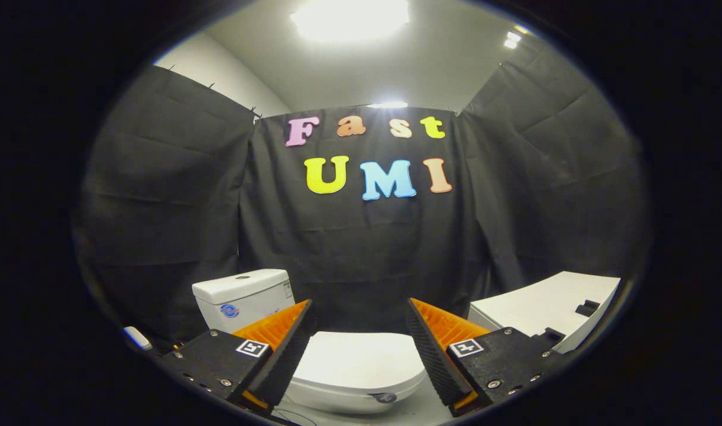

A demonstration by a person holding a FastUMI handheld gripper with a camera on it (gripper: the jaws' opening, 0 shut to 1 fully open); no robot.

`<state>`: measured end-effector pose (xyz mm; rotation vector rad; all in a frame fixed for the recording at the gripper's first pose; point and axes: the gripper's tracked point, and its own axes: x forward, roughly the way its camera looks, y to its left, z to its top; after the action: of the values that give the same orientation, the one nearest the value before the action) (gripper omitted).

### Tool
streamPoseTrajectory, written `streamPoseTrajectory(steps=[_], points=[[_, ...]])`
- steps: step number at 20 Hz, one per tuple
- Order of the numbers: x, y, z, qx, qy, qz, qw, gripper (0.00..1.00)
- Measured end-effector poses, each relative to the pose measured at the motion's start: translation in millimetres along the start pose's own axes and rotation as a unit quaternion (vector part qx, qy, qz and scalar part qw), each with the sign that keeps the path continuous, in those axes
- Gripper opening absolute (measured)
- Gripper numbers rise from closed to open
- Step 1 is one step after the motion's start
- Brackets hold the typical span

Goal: Open the toilet lid.

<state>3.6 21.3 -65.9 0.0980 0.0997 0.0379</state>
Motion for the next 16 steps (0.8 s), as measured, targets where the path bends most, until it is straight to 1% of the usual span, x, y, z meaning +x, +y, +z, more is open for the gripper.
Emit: streamPoseTrajectory(steps=[3, 7, 12, 16], points=[[4, -2, -22, 0.014, 0.013, 0.004, 1.000, 0.95], [11, -4, -74, 0.067, 0.057, -0.003, 0.996, 0.94], [16, -14, -128, 0.124, 0.104, -0.019, 0.987, 0.95], [23, -24, -158, 0.171, 0.122, -0.041, 0.977, 0.96]])
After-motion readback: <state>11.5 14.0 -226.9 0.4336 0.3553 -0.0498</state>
